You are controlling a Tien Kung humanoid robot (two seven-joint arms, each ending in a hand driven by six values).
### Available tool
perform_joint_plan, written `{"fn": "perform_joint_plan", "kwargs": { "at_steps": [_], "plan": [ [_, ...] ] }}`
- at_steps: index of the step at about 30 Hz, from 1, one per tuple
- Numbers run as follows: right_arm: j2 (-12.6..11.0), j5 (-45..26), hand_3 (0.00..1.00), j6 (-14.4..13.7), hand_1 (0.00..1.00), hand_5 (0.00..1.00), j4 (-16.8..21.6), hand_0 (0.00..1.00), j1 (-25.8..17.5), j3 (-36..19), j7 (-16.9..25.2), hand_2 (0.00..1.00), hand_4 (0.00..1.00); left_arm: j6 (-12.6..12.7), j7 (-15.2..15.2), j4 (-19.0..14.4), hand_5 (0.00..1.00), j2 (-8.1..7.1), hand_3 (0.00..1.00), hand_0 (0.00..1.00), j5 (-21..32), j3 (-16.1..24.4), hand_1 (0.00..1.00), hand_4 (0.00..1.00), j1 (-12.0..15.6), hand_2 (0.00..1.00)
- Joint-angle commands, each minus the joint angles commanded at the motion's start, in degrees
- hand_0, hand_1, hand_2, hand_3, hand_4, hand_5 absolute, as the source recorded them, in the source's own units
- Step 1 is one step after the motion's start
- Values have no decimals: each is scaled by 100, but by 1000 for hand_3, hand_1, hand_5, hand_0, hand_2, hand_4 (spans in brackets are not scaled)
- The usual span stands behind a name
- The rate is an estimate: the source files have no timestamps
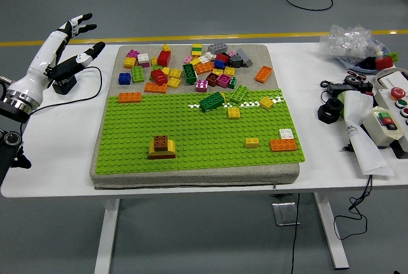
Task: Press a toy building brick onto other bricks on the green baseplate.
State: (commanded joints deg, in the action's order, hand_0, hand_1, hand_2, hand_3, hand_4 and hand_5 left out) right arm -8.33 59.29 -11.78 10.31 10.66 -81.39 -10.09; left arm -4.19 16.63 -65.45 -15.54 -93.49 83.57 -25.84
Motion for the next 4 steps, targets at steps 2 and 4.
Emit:
{"fn": "perform_joint_plan", "kwargs": {
  "at_steps": [2,4],
  "plan": [
    [0,-13,736,-9,729,664,0,801,6,-6,0,752,998,-8,10,27,719,3,938,998,21,1,908,817,-13,866],
    [0,-19,736,-12,729,664,0,801,11,-7,0,752,998,-11,14,42,719,1,938,998,29,-4,908,817,-22,866]
  ]
}}
